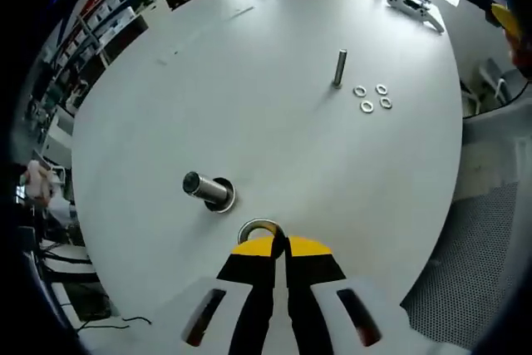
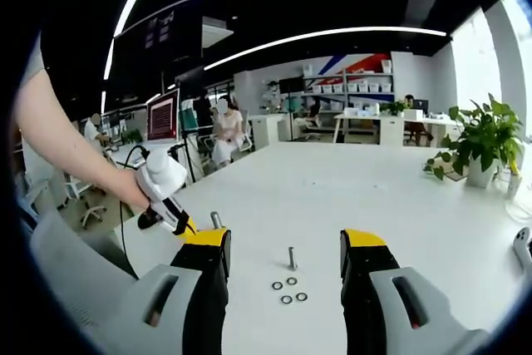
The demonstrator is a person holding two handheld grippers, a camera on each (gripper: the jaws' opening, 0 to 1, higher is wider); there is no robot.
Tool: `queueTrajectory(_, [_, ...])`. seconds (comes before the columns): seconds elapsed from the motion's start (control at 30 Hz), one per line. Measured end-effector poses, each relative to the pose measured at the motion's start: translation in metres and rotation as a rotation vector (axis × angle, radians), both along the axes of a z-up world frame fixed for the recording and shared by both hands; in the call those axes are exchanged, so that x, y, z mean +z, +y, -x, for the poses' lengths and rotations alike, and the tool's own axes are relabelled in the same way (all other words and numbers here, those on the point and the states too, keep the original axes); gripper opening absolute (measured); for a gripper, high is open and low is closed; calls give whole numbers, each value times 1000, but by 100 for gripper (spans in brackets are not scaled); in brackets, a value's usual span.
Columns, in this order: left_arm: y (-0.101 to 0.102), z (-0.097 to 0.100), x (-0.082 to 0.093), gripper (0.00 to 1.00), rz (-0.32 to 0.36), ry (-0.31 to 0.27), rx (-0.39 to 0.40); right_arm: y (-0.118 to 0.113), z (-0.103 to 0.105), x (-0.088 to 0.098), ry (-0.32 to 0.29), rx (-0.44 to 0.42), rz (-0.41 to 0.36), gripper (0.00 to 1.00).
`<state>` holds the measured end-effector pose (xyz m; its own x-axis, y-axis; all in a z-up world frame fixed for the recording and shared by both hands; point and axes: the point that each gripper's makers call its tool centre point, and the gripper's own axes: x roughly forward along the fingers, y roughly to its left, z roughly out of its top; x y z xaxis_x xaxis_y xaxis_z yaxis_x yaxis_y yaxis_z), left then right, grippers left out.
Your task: Place the washer onto the threaded stud by aligning its center hole with the stud, sliding it down to the base, and recovering from edge contact or off-axis alignment until the washer reaches the visible bottom stop.
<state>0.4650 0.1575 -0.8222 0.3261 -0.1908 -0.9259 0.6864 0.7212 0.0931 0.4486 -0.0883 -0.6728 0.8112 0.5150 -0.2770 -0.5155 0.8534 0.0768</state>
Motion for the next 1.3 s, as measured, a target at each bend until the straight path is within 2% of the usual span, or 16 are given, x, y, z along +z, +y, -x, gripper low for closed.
queueTrajectory(0.27, [0, -9, 19, 1, -22, -28, -24, -1, 0, 0, 2, -3, 0, 55])
queueTrajectory(0.57, [6, -27, 31, 1, -39, -49, -26, -3, -1, 0, 2, -13, -2, 55])
queueTrajectory(0.63, [9, -40, 32, 1, -46, -56, -32, -4, -1, -1, 4, -14, -1, 55])
queueTrajectory(1.0, [14, -58, 28, 1, -64, -57, -46, -4, -1, -2, 7, -13, 2, 55])
queueTrajectory(1.3, [13, -63, 21, 1, -84, -32, -61, -5, -1, -1, 7, -19, -2, 55])
